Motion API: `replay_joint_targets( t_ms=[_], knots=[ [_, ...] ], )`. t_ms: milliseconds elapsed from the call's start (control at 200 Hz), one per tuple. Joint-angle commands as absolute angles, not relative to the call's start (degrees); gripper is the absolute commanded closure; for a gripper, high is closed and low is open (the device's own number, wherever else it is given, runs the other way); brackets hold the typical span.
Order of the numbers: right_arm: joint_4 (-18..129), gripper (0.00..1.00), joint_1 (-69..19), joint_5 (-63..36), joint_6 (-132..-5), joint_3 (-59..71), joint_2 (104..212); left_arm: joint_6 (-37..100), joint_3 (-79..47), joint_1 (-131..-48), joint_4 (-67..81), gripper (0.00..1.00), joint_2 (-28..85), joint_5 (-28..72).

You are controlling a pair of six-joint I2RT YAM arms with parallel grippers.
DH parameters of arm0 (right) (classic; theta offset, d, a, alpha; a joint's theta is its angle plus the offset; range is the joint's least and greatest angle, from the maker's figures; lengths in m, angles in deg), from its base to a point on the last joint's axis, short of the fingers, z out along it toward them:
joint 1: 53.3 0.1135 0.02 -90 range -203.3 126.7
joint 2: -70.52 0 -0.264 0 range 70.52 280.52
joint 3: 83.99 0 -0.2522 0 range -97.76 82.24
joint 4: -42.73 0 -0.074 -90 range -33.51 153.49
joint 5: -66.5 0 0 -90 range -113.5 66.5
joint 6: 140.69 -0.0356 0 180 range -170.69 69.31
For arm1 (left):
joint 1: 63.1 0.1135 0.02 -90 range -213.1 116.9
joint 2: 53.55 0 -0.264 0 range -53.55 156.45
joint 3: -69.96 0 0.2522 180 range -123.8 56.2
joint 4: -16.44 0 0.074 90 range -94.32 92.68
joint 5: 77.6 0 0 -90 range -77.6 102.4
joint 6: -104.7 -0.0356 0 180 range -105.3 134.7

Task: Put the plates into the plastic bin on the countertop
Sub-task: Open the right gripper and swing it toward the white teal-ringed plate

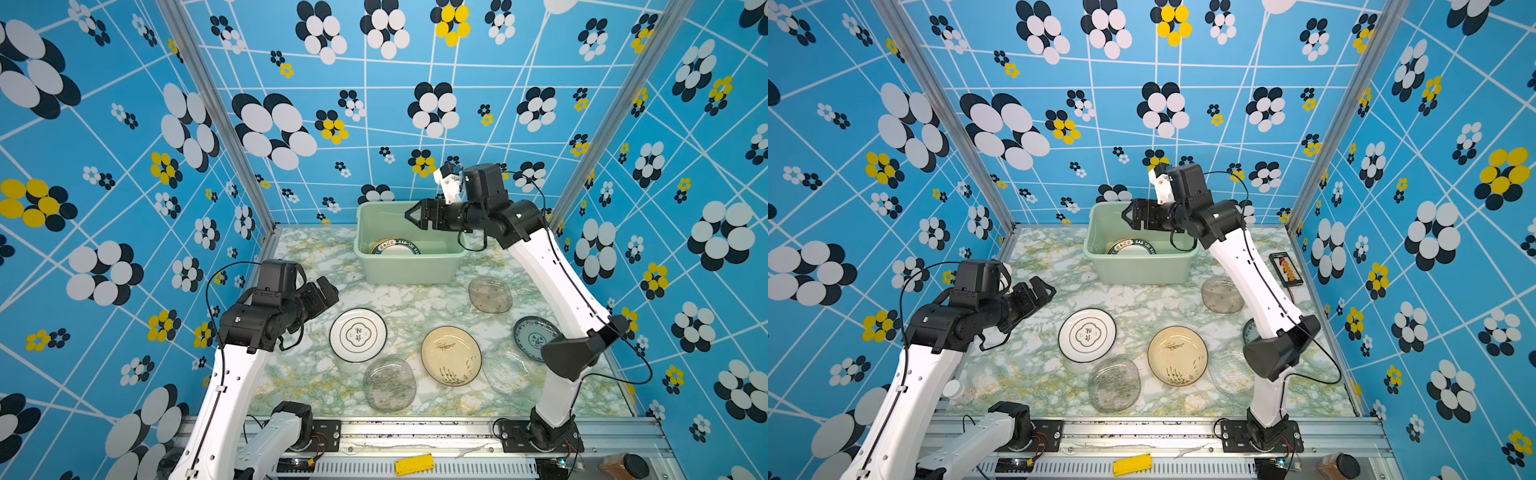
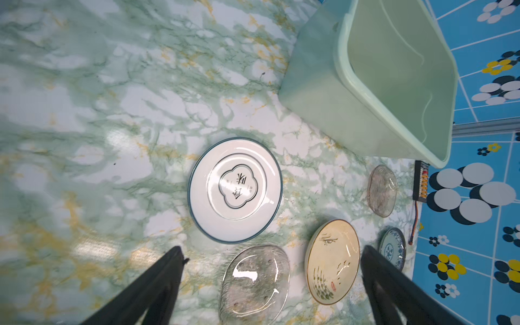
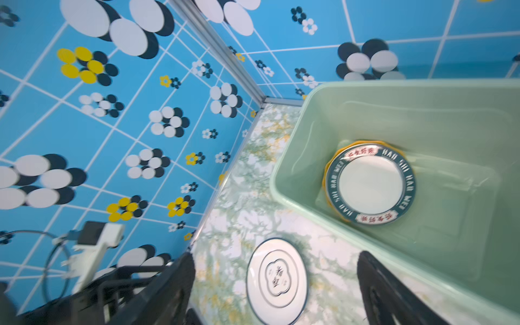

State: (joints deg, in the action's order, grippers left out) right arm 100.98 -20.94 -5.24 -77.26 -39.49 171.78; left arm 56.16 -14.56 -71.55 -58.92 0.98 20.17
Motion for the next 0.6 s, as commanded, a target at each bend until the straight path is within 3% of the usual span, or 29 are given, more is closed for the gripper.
replay_joint_targets(
  t_ms=[0, 265, 600],
  knots=[
    [89.9, 0.09, -20.2, -1.8, -86.7, -21.3, 163.1, 54.3, -12.3, -71.0, -67.2, 0.01, 0.0, 17.9],
    [72.6, 0.13, -18.0, -1.1, -101.4, 13.7, 145.2, 53.1, -3.7, -71.0, -65.4, 0.01, 0.2, 19.4],
    [59.6, 0.15, -15.0, 4.2, -109.2, 29.4, 149.2, 52.2, 7.5, -69.5, -54.0, 0.01, 6.2, 23.8]
  ],
)
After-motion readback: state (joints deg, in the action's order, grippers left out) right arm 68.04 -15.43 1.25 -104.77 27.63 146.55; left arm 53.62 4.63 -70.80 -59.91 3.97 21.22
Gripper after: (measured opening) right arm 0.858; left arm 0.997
